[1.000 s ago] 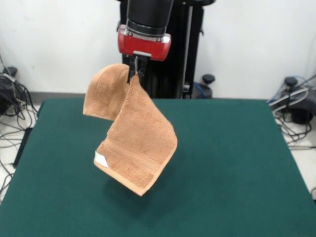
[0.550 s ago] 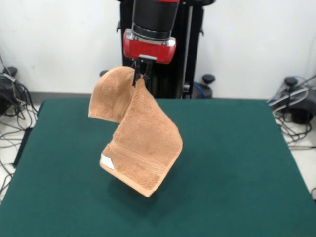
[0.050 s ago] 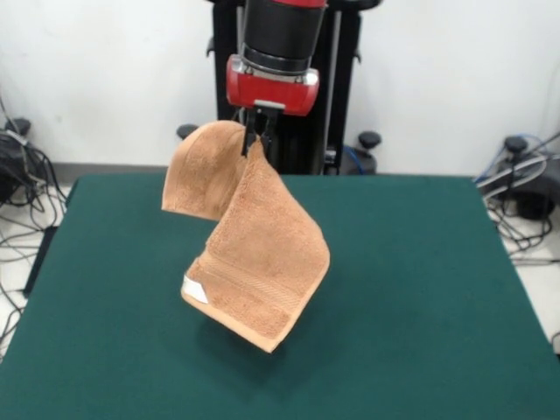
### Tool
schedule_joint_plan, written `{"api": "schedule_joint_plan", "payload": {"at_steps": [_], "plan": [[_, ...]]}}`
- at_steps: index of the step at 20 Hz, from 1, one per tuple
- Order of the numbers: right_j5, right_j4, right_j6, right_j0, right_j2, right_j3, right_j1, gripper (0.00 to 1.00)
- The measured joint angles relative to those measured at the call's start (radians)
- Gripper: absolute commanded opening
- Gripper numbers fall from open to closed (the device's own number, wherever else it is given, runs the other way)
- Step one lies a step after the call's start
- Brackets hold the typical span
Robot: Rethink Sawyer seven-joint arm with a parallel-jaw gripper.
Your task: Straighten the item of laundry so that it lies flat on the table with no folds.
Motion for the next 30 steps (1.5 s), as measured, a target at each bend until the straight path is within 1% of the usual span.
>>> {"api": "schedule_joint_plan", "payload": {"at_steps": [10, 24, 30], "plan": [[-0.017, 0.000, 0.000, 0.004, 0.000, 0.000, 0.004, 0.00], [-0.098, 0.000, 0.000, 0.047, 0.000, 0.000, 0.059, 0.00], [-0.114, 0.000, 0.000, 0.052, 0.000, 0.000, 0.076, 0.00]]}}
